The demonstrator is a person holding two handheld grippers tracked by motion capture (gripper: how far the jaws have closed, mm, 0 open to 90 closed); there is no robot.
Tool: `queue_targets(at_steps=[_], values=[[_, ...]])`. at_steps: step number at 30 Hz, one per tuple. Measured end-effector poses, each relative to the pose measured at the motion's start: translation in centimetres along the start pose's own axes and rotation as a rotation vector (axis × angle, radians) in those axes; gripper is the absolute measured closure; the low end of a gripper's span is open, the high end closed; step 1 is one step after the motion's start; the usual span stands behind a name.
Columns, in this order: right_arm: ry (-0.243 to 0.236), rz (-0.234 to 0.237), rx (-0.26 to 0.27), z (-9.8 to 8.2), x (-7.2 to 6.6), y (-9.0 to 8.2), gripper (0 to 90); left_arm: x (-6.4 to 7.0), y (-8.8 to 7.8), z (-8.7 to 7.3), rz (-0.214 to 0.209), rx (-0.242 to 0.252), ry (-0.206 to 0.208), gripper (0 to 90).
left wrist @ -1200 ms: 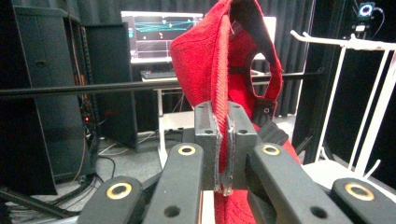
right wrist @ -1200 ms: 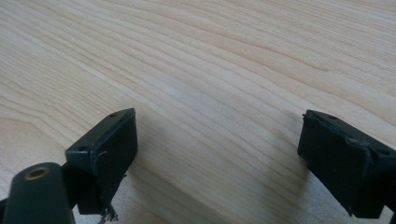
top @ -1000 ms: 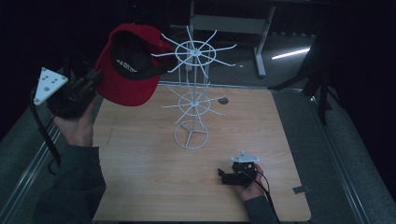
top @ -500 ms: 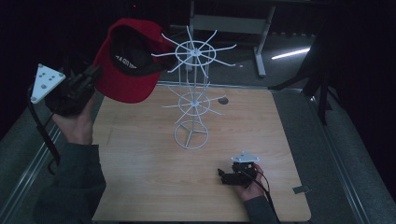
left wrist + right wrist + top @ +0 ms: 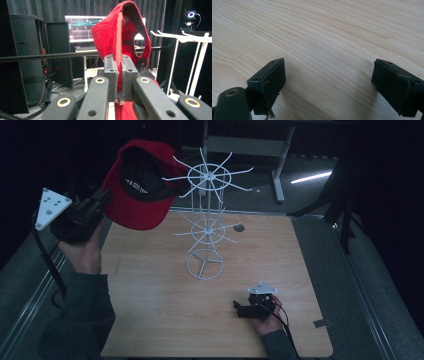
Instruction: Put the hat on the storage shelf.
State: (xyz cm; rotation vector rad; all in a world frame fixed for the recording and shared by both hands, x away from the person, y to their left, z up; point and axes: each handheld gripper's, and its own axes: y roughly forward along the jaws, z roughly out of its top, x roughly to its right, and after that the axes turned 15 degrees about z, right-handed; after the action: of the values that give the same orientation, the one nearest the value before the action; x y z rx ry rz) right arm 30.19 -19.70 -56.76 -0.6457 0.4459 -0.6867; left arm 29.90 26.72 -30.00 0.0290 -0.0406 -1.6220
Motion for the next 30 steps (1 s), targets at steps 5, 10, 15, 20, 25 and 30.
queue_targets(at_steps=[5,10,15,20,25,30], values=[[0.0,0.002,-0.001,0.01,-0.01,0.01,11.8,0.07,0.03,0.06,0.005,0.007,-0.005,86.4],[-0.002,0.003,-0.001,0.0,-0.01,0.01,11.8,0.11,0.15,0.22,0.009,0.011,-0.01,86.4],[-0.002,0.004,-0.002,-0.01,-0.03,-0.01,11.8,0.14,0.31,0.35,0.01,0.015,-0.022,86.4],[-0.003,0.004,-0.002,-0.02,-0.04,-0.01,11.8,0.21,0.48,0.41,0.014,0.02,-0.031,86.4],[-0.004,0.005,-0.002,-0.02,-0.04,-0.01,11.8,0.14,0.64,0.4,0.02,0.023,-0.046,86.4],[-0.004,0.005,-0.002,-0.02,-0.04,-0.01,11.8,0.09,0.63,0.45,0.026,0.033,-0.066,86.4]])
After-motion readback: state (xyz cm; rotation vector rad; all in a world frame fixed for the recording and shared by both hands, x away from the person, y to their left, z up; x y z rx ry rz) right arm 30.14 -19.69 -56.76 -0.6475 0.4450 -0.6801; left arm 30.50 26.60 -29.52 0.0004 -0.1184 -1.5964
